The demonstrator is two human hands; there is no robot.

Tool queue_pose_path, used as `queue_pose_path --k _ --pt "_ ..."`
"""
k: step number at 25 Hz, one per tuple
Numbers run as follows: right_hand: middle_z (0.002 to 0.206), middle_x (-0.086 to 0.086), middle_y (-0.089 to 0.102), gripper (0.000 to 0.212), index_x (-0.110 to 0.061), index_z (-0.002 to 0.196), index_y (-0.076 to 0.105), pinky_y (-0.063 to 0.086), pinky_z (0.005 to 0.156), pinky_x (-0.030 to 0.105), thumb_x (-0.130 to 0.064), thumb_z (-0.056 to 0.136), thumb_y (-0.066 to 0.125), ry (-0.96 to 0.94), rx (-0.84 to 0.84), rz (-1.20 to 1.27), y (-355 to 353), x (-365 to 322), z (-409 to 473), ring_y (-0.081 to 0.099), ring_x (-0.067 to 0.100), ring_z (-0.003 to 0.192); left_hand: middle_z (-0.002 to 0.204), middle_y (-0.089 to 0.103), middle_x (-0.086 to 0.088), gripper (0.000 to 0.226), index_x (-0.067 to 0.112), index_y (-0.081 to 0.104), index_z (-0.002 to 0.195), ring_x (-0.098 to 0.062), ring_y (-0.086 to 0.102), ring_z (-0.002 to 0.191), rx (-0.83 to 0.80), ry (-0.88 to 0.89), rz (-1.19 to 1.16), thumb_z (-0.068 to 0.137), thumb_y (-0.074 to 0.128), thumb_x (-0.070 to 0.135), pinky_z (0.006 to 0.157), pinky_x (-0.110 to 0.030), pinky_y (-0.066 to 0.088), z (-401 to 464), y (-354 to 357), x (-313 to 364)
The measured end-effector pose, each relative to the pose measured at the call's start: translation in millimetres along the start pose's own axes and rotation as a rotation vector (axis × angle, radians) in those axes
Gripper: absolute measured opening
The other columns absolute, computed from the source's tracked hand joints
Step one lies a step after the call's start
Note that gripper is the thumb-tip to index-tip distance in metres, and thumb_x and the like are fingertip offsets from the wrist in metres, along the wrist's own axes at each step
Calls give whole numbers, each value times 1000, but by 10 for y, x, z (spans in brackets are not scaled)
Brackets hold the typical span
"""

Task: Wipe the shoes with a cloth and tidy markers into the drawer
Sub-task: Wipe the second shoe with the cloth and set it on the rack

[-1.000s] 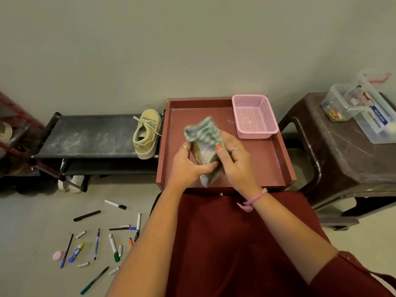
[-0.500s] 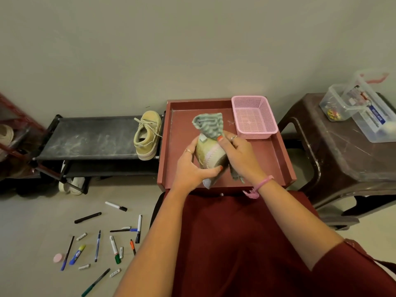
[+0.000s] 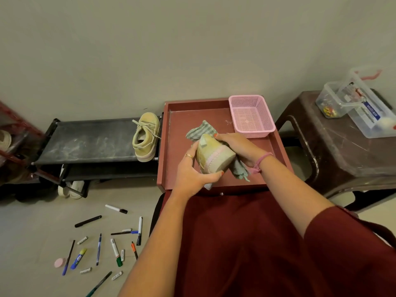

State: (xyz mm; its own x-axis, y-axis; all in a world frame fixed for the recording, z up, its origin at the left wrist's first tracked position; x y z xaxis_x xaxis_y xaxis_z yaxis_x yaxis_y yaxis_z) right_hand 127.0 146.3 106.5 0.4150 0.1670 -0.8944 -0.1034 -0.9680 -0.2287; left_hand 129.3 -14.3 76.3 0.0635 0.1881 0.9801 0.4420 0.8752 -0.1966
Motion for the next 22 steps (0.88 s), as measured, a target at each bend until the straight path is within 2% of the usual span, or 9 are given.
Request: queue_pose_path --k 3,6,8,10,13,15,17,20,22 --pt "70 6 53 30 -9 74 58 35 65 33 -33 92 53 -107 33 54 70 19 -119 48 18 68 133 55 10 91 41 44 132 -2 49 125 7 20 24 54 88 27 102 -25 42 5 -10 -2" --pt "64 -1 57 50 2 82 62 39 56 34 -45 91 47 -297 139 -157 73 -91 -388 51 10 55 131 56 7 90 36 45 134 -6 51 123 1 42 -5 55 87 25 103 -26 43 2 -18 8" --pt "95 -19 68 40 -15 107 69 47 75 25 -44 93 45 -467 209 -388 78 -97 -589 62 -4 87 127 59 4 87 28 47 132 -6 55 119 -11 35 -25 56 87 19 99 -24 46 2 18 15" --pt "129 -20 57 37 -23 126 62 34 103 17 -35 94 48 -630 221 -549 113 -124 -755 44 -6 124 116 64 3 75 22 53 122 -1 59 107 -12 37 -34 54 84 12 88 -17 47 30 47 78" --pt "137 -13 54 38 -21 128 62 28 112 23 -31 92 55 -677 232 -608 81 -130 -692 43 4 131 108 64 6 65 12 57 116 7 60 100 -94 101 30 55 78 4 83 -10 44 140 31 274" --pt "134 -13 56 35 -21 124 65 33 108 22 -33 92 56 -658 234 -506 46 -132 -554 48 3 125 111 61 4 63 15 55 117 2 58 105 -175 160 144 58 77 8 87 -11 43 213 39 476" --pt "125 -8 63 30 -18 118 67 40 101 20 -30 94 54 -552 123 -197 109 -32 -400 56 2 116 112 51 2 68 19 52 118 -11 50 110 -165 160 343 57 81 25 92 -22 42 292 10 630" --pt "111 16 68 29 -3 110 66 50 96 41 -23 99 48 -145 -20 427 320 319 -267 63 20 100 121 35 2 109 11 33 141 -14 37 119 -142 0 644 52 87 46 100 -24 34 311 -146 551" --pt "114 22 66 30 -1 111 64 49 96 42 -21 100 45 -51 -34 525 442 431 -269 63 25 101 142 29 -5 128 5 17 150 -18 32 132 -154 -101 684 52 87 49 100 -22 26 257 -300 417"
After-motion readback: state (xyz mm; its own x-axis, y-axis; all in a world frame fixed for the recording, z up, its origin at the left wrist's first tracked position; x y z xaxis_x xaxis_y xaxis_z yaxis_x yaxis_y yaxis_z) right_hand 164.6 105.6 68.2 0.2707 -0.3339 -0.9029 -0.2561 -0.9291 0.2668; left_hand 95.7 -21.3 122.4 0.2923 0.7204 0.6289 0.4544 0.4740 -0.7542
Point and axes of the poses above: each hand's wrist, its own z-axis towards the middle knuckle, its own y-axis out of the palm, x = y × z, the point moved 5 cm from there along z, towards the middle knuckle
